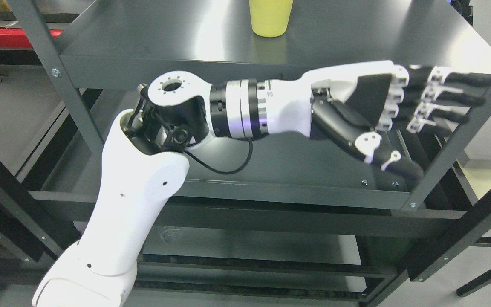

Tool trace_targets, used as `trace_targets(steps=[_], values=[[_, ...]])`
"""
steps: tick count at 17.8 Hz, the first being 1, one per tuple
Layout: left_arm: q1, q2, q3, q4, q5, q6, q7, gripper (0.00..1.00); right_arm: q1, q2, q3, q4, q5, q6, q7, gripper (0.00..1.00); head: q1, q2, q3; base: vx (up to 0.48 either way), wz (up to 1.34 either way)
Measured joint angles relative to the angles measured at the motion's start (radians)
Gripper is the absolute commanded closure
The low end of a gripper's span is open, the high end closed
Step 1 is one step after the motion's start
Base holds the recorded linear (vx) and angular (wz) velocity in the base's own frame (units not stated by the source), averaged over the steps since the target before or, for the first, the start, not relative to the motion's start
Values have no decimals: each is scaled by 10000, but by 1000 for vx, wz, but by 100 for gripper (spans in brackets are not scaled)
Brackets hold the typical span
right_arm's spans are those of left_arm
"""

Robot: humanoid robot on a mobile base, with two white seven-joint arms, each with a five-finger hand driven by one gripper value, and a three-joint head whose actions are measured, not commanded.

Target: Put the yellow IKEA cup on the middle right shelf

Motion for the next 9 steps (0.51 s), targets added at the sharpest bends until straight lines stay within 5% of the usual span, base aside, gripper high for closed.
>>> trace_targets(steps=[5,9], values=[[1814,1,-577,-127,-578,-77,-59,1,0,0,0,0,0,0,0,1,0,0,0,0,0],[3523,0,-428,268,-2285,-2384,208,1,1,0,0,0,0,0,0,1,0,0,0,0,0]])
